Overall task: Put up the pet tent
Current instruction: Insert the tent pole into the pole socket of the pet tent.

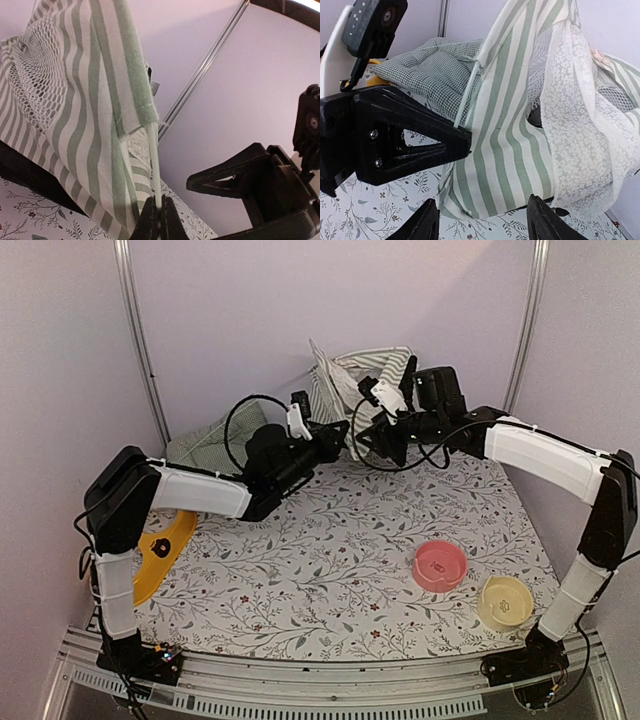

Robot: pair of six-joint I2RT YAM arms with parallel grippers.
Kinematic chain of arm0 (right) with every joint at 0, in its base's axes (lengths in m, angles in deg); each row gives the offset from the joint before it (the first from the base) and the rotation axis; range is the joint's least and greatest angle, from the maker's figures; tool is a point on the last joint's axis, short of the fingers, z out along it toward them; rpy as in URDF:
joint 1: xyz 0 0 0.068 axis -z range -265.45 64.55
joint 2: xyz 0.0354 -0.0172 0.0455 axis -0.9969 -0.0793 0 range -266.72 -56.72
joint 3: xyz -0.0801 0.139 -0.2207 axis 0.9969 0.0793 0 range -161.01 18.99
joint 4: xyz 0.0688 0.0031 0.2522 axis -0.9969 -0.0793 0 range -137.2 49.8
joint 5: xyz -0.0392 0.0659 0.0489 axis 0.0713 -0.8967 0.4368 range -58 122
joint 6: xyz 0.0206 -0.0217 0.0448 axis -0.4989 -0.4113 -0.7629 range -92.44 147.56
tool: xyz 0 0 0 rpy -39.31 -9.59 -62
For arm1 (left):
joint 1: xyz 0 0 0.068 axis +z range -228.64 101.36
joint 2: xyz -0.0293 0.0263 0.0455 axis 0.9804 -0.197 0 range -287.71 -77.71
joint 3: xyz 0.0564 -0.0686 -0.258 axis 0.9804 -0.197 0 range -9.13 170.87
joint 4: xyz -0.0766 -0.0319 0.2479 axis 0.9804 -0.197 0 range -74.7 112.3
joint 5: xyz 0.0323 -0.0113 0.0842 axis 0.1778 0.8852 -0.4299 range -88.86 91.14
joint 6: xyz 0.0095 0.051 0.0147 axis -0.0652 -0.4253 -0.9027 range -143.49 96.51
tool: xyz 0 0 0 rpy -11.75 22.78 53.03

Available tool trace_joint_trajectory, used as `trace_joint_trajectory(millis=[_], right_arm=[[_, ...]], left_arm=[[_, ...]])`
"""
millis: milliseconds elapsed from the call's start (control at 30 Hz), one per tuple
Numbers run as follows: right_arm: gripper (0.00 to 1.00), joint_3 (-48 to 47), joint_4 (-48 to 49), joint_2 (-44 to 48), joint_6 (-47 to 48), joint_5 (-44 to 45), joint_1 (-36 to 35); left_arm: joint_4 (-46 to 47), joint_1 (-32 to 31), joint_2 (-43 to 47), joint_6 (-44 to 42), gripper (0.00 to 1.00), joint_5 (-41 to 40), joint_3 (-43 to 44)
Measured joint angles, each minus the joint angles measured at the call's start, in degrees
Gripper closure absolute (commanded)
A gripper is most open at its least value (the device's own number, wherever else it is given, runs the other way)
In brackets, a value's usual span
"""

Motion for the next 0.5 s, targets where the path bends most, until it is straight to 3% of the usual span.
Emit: trace_joint_trajectory(millis=[267,500], right_arm=[[0.50,6.62,4.76,6.99,-2.54,-5.97,5.53],[0.53,11.17,7.50,6.29,-1.66,-10.75,3.98]], left_arm=[[0.04,1.29,0.37,1.42,1.00,2.97,-0.17],[0.07,1.73,0.79,3.21,1.00,4.63,-0.17]])
